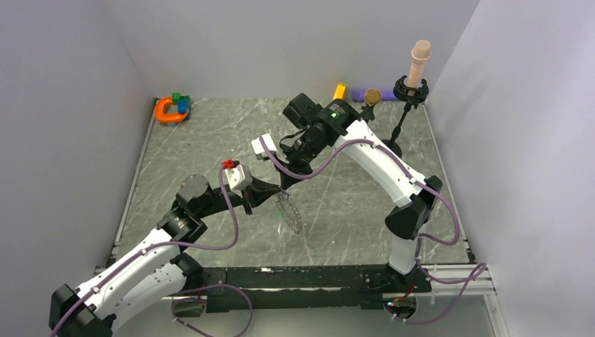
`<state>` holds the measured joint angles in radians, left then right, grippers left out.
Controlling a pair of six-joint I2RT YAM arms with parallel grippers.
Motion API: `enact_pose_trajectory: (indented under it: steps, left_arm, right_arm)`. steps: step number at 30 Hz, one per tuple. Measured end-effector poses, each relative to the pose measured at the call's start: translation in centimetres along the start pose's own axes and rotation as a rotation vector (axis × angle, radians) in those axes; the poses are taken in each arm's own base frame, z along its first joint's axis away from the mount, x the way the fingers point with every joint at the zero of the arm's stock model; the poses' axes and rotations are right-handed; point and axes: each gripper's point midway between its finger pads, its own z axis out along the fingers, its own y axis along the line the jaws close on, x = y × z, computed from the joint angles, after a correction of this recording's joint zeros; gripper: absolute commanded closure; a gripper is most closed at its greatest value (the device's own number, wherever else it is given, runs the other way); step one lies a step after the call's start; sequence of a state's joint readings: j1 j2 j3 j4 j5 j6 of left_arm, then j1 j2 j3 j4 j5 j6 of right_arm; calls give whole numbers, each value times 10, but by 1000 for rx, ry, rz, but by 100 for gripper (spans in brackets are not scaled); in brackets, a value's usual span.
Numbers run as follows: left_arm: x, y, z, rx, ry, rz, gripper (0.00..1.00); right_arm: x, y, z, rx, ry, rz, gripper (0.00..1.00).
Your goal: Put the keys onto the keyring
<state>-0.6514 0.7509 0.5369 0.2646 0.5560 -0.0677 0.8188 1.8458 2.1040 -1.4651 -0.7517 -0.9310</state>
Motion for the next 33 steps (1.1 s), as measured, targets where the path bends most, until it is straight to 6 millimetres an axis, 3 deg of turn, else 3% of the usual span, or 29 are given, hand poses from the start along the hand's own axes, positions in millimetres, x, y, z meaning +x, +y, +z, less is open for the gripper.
enact_pose_trajectory:
  steps: [3, 6, 15, 22, 30, 33]
  left_arm:
    - [0, 0, -1, -1, -3, 2, 100]
    - [4, 0, -5, -16, -12, 7, 100]
    - [16, -6, -19, -33, -106, 31, 100]
    - [-4, -10, -21, -22, -213, 55, 100]
    - [-25, -13, -22, -9, -295, 65, 100]
    - [-27, -13, -22, -6, -304, 62, 100]
  right_arm:
    - [0, 1, 1, -4, -2, 7, 70]
    - [-2, 3, 2, -15, -18, 21, 58]
    - [1, 1, -10, -33, -111, 47, 57]
    - [-2, 12, -8, -73, -165, 18, 62]
    - [-11, 6, -6, -66, -207, 2, 64]
    - [-13, 3, -5, -65, -215, 2, 71]
